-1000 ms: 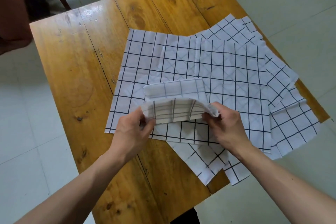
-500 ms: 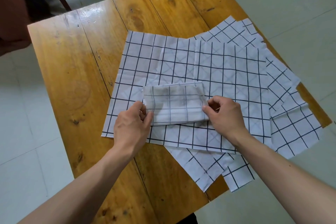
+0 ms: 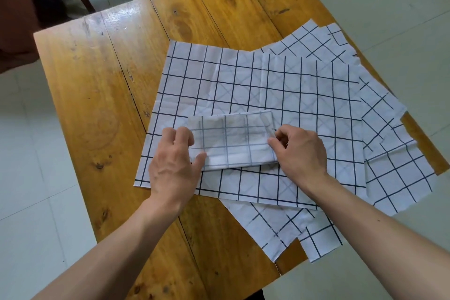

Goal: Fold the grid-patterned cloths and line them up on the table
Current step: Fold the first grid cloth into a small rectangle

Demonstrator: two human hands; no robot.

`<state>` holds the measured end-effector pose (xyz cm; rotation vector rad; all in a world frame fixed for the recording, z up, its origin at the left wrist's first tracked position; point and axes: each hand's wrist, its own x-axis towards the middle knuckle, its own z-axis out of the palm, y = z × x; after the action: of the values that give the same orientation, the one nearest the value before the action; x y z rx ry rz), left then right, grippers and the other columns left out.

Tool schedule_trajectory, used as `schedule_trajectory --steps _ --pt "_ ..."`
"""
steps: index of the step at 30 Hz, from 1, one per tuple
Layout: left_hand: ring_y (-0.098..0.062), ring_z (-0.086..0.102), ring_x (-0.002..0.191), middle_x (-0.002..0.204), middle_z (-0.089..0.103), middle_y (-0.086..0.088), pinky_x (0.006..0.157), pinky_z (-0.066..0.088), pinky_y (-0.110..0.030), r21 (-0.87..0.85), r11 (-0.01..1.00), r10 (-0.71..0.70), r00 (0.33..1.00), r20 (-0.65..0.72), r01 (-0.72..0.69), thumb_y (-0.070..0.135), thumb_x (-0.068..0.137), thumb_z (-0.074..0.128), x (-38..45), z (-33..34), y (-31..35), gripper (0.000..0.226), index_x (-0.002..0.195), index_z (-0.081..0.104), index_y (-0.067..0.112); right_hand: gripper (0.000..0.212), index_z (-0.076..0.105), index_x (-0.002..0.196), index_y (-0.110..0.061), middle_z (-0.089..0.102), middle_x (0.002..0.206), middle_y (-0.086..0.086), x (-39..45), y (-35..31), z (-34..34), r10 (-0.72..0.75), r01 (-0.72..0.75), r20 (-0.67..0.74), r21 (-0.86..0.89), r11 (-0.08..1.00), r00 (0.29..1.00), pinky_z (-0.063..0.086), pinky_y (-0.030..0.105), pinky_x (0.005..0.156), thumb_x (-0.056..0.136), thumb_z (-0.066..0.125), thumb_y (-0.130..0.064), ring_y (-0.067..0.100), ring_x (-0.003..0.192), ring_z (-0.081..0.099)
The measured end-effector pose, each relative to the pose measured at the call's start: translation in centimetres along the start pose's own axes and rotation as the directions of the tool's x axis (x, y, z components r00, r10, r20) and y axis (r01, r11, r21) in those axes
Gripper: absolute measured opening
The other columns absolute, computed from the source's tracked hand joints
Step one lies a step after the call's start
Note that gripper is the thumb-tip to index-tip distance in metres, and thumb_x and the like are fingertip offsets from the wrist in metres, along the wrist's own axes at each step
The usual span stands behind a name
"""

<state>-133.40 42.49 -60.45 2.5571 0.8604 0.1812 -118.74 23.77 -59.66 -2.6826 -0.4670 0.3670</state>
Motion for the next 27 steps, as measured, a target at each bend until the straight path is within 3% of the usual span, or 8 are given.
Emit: schedule_trajectory --steps 4,7,10,15,19,23,27 --pt "-0.027 0.054 0.096 0.117 0.057 -0.008 0.066 0.050 -0.038 0.122 0.939 0.320 0.947 0.024 -0.320 0.009 0.078 0.078 0.6 0.8 -0.6 0.028 0.103 0.066 0.014 0.022 0.061 0.076 -0.020 0.062 0.064 -0.004 0.4 0.0 -0.1 -0.039 0.039 0.012 0.002 0.999 0.999 0.052 0.035 0.062 0.091 0.063 -0.035 0.021 0.065 0.060" --pt "-0.026 0.052 0.111 0.129 0.061 -0.003 0.078 0.049 -0.041 0.163 0.878 0.434 0.892 0.127 -0.450 0.003 0.081 0.073 0.9 1.3 -0.7 0.022 0.098 0.072 0.016 0.022 0.061 0.078 -0.019 0.062 0.066 -0.004 0.8 -0.1 -0.2 -0.051 0.051 0.025 -0.003 0.999 0.998 0.053 0.037 0.064 0.092 0.062 -0.035 0.022 0.066 0.060" --pt "-0.023 0.052 0.106 0.121 0.064 0.001 0.078 0.045 -0.038 0.136 0.894 0.409 0.902 0.140 -0.426 0.016 0.091 0.065 0.9 1.3 -0.1 0.007 0.097 0.068 0.017 0.023 0.060 0.077 -0.019 0.061 0.065 -0.004 1.1 -0.1 0.0 -0.039 0.039 0.030 0.002 0.999 0.999 0.053 0.039 0.066 0.092 0.062 -0.036 0.022 0.067 0.060" --pt "-0.025 0.052 0.105 0.117 0.058 0.001 0.081 0.046 -0.040 0.199 0.907 0.338 0.924 0.178 -0.370 0.049 0.089 0.063 0.8 1.1 1.2 0.034 0.105 0.062 0.019 0.018 0.053 0.090 -0.018 0.060 0.073 -0.005 1.2 -0.2 0.2 -0.030 0.031 -0.014 0.071 0.997 0.999 0.053 0.040 0.065 0.091 0.064 -0.032 0.022 0.070 0.059" --pt "-0.027 0.052 0.107 0.119 0.057 -0.002 0.084 0.043 -0.041 0.264 0.884 0.347 0.920 0.184 -0.386 0.050 0.086 0.065 0.6 1.4 1.2 0.038 0.113 0.061 0.023 0.018 0.060 0.096 -0.012 0.055 0.092 0.003 0.3 -0.8 0.3 -0.334 0.326 -0.192 -0.075 0.942 0.923 0.045 0.032 0.071 0.082 0.071 -0.007 0.023 0.084 0.054" --pt "-0.027 0.052 0.110 0.120 0.058 -0.005 0.085 0.045 -0.042 0.236 0.891 0.357 0.919 0.166 -0.389 0.045 0.084 0.070 0.7 1.7 1.2 0.038 0.111 0.063 0.019 0.027 0.068 0.106 -0.009 0.062 0.105 0.007 -0.4 -2.0 1.7 -0.580 0.579 -0.026 -0.031 0.815 0.814 0.051 0.036 0.082 0.080 0.074 -0.005 0.026 0.098 0.058" --pt "-0.029 0.050 0.128 0.132 0.059 -0.009 0.098 0.047 -0.043 0.128 0.909 0.371 0.911 0.179 -0.396 0.036 0.086 0.071 0.9 2.1 1.3 0.039 0.116 0.063 0.014 0.043 0.059 0.129 -0.007 0.058 0.132 0.009 -0.7 -2.1 3.6 -0.597 0.605 0.147 -0.012 0.796 0.788 0.048 0.042 0.101 0.088 0.068 -0.017 0.026 0.124 0.053"
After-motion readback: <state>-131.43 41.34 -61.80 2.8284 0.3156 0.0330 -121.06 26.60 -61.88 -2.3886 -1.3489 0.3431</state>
